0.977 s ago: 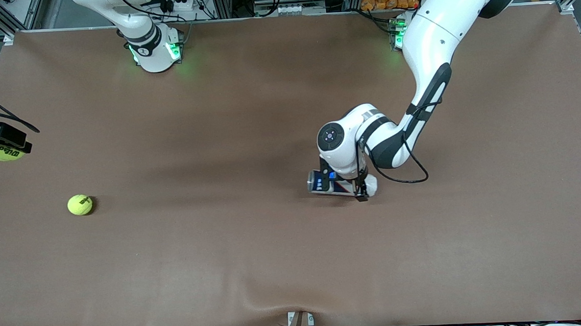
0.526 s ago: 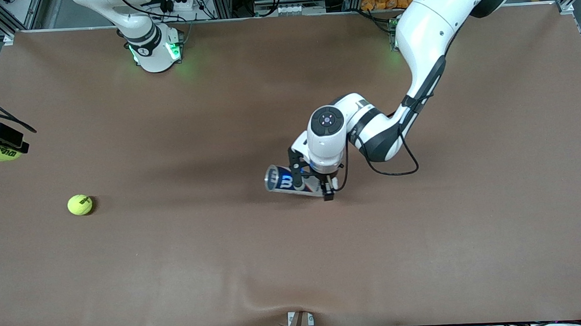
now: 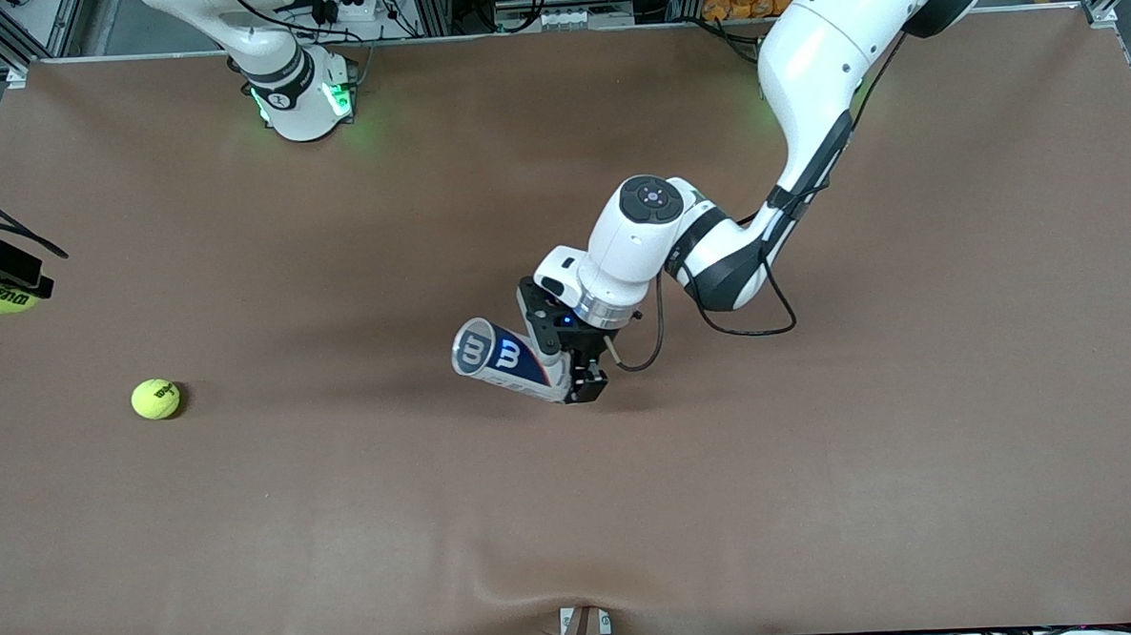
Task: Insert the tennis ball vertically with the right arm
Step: 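Lift the can with the left gripper and stand it upright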
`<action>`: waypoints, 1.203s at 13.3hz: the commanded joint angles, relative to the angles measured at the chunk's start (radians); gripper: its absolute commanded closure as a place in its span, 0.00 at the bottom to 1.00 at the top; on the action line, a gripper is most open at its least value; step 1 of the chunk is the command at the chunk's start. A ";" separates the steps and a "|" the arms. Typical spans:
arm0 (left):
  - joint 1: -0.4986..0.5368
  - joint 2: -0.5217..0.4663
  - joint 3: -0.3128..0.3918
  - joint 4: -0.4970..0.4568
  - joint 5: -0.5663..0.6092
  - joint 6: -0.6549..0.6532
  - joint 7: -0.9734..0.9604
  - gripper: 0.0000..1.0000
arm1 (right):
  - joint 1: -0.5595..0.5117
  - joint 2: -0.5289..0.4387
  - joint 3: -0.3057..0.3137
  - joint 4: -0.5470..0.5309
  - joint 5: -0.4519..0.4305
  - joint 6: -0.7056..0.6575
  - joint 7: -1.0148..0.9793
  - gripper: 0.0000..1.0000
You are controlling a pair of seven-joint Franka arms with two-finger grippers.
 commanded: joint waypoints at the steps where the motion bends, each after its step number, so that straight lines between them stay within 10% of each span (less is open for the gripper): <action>1: -0.007 0.042 0.005 -0.011 -0.016 0.174 -0.068 0.23 | -0.019 -0.004 0.013 0.001 0.003 0.003 -0.014 1.00; 8: -0.018 0.204 0.010 -0.101 -0.016 0.786 -0.118 0.29 | -0.019 -0.003 0.016 0.001 0.006 0.003 -0.012 1.00; 16: -0.099 0.306 0.010 -0.094 -0.054 0.834 -0.271 0.29 | 0.069 -0.003 0.022 0.001 0.044 0.001 0.136 1.00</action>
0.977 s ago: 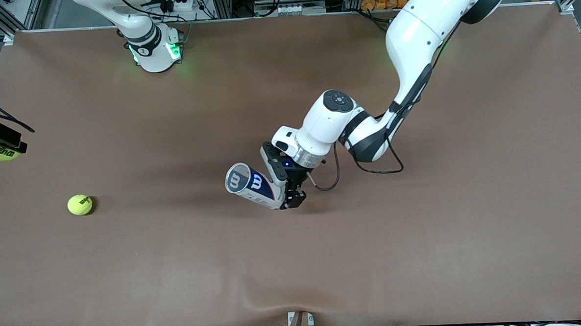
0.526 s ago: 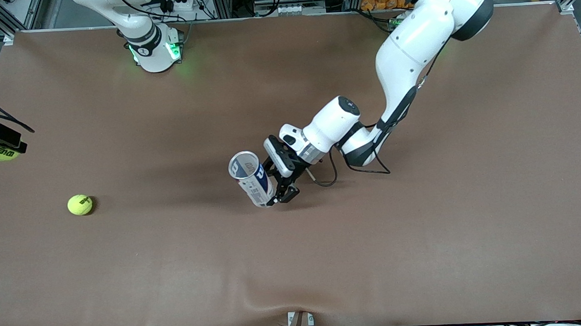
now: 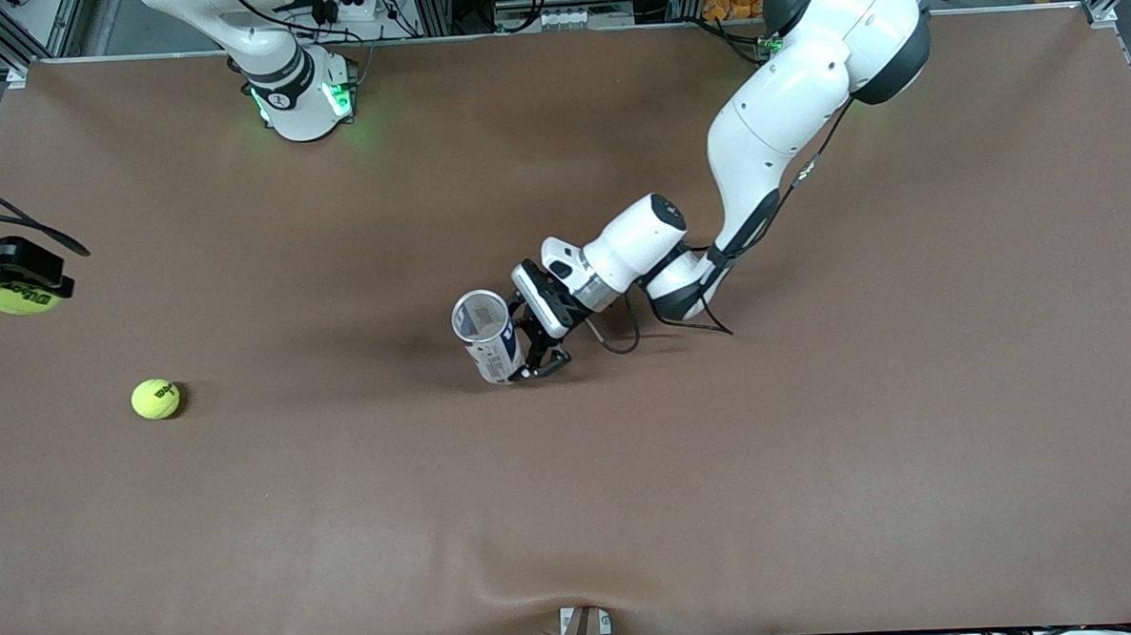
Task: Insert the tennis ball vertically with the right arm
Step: 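Lift the can with the left gripper and stand it upright, then move the held ball with the right gripper above the can opening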
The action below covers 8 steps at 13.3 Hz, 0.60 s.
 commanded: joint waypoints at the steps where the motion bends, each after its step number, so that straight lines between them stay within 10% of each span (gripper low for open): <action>1: -0.037 0.048 0.006 0.021 -0.053 0.021 -0.019 0.29 | 0.056 -0.002 0.000 0.002 0.050 0.004 0.173 1.00; 8: -0.049 0.094 0.007 0.034 -0.054 0.027 -0.019 0.27 | 0.203 0.028 -0.002 0.000 0.075 0.088 0.474 1.00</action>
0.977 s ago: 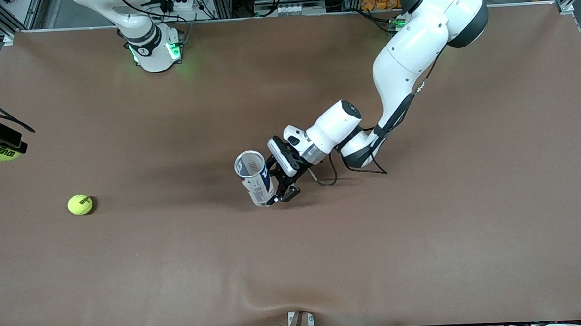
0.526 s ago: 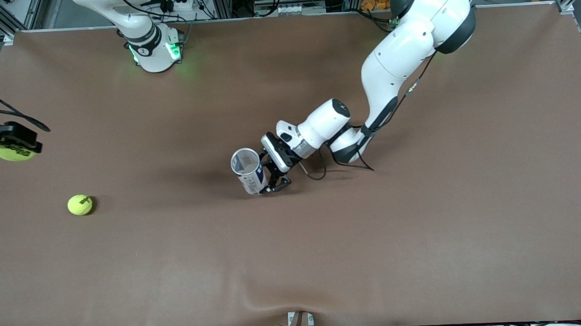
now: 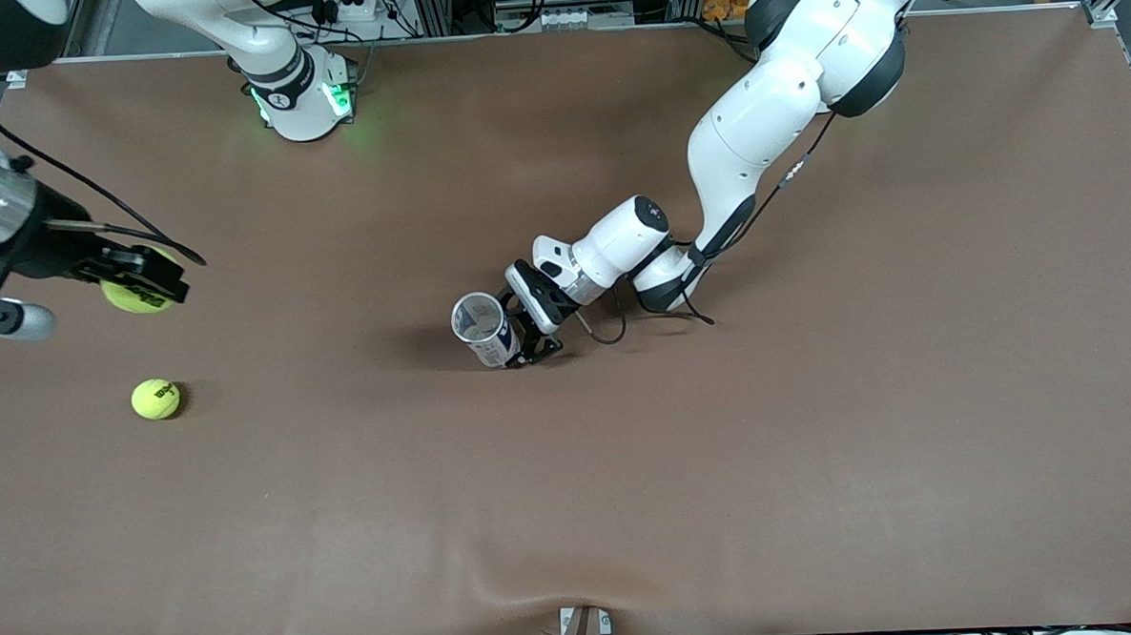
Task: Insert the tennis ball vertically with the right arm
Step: 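Move the held ball with the right gripper above the can opening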
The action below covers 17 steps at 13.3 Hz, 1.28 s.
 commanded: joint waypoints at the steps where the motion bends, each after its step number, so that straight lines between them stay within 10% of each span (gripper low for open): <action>1: -0.013 0.013 0.005 0.026 -0.014 0.019 -0.010 0.27 | 0.048 0.024 -0.006 0.003 0.034 0.024 0.092 1.00; 17: -0.022 0.013 0.011 0.028 -0.006 0.021 -0.006 0.27 | 0.422 0.307 -0.009 -0.006 -0.041 0.199 0.448 1.00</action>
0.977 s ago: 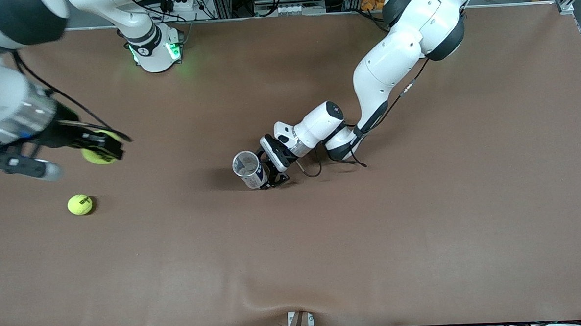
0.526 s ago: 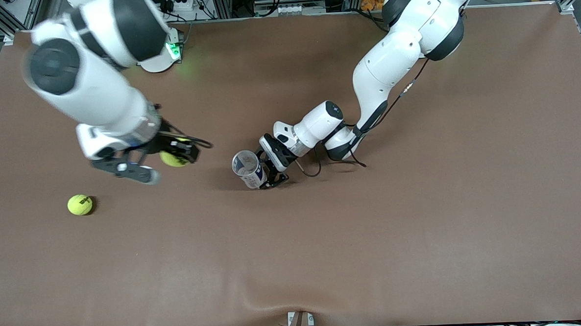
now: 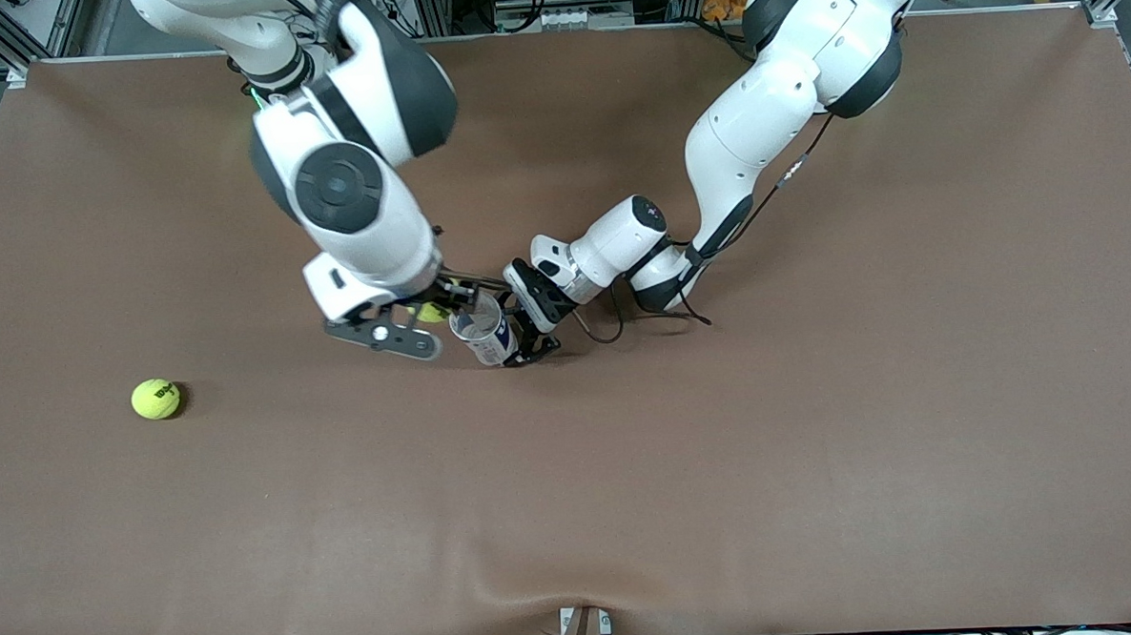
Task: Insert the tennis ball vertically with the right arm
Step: 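Move the held ball with the right gripper above the can opening, then open the right gripper to drop the ball into the can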
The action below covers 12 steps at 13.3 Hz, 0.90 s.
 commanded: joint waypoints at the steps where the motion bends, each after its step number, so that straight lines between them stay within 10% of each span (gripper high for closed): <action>1: -0.013 0.011 0.010 0.021 -0.006 0.021 -0.004 0.27 | 0.027 0.033 -0.011 0.012 -0.027 0.035 0.064 1.00; 12: -0.015 0.011 0.022 0.021 -0.003 0.021 0.001 0.25 | 0.061 0.100 -0.009 0.012 -0.028 0.049 0.072 0.98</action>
